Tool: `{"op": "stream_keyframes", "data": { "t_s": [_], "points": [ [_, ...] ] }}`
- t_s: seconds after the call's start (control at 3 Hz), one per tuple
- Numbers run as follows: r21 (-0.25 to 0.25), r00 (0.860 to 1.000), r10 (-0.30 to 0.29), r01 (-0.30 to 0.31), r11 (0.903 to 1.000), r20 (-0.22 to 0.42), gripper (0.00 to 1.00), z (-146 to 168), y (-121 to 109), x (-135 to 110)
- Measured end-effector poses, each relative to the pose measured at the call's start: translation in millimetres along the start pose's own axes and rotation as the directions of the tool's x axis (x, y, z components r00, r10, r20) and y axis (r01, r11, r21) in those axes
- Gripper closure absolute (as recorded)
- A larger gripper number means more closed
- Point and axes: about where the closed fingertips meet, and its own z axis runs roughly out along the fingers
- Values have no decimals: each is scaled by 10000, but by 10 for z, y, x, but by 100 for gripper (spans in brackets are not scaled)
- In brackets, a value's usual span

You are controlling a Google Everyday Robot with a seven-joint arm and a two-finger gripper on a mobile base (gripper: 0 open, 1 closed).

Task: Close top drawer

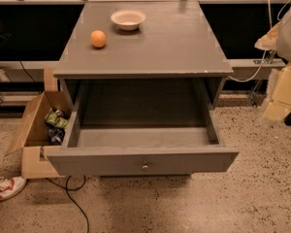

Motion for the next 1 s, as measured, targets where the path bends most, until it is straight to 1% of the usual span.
{"op": "stream_keyframes", "data": {
  "t_s": [0.33,0.67,1.0],
  "points": [
    [-1,10000,1,-1,10000,1,0,1,0,0],
    [-332,9984,520,-512,9981,241,0,332,104,26],
    [-941,9850,1579,-1510,9840,699,0,906,312,62]
  ]
}}
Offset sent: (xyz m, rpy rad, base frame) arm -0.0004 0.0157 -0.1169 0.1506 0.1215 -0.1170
